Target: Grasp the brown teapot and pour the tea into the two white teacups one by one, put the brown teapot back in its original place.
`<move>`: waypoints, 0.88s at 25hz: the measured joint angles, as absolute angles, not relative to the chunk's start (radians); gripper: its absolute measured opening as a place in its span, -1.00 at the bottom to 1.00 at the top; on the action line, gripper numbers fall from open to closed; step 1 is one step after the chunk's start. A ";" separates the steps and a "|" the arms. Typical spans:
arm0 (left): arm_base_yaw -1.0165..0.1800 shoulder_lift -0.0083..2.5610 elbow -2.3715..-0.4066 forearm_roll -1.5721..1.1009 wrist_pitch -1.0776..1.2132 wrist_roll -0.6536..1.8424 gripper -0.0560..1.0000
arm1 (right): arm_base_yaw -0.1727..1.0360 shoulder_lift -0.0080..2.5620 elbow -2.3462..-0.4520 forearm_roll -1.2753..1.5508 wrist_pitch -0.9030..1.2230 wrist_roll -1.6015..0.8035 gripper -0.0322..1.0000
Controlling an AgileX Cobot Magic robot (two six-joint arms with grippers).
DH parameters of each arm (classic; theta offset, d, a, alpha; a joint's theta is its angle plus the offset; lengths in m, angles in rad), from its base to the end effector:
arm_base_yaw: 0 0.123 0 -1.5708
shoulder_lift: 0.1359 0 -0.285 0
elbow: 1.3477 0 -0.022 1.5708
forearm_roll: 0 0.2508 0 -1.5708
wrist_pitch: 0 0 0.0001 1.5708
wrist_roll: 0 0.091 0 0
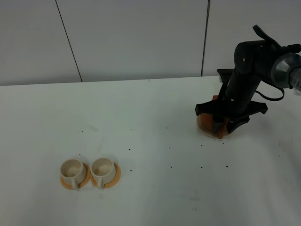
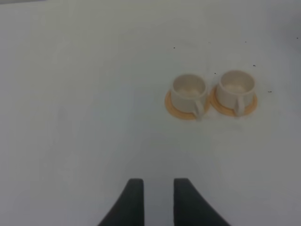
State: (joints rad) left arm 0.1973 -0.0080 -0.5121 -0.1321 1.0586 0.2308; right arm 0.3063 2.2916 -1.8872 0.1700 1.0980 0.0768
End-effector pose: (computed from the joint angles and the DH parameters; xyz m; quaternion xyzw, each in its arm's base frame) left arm -0.0056 -0.0118 0.2813 0.0173 0.8454 0.0481 0.5317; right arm 0.4487 0.1563 0.1635 -0.0813 0.9906 0.0917 0.0611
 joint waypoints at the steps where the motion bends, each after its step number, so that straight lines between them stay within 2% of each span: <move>1: 0.197 -0.008 -0.512 -0.132 1.059 0.231 -0.46 | 0.306 2.292 -1.887 0.170 1.097 0.077 -0.25; 7: 0.197 -0.008 -0.512 -0.132 1.059 0.231 -0.46 | 0.306 2.292 -1.887 0.170 1.079 0.076 -0.29; 15: 0.197 -0.008 -0.512 -0.132 1.059 0.231 -0.46 | 0.306 2.292 -1.887 0.170 1.079 0.057 -0.46; 22: 0.197 -0.008 -0.512 -0.132 1.058 0.231 -0.46 | 0.306 2.292 -1.887 0.170 1.079 0.053 -0.46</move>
State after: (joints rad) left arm 0.1973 -0.0080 -0.5121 -0.1321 1.0578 0.2308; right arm 0.3063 2.2916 -1.8872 0.1704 1.0794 0.0529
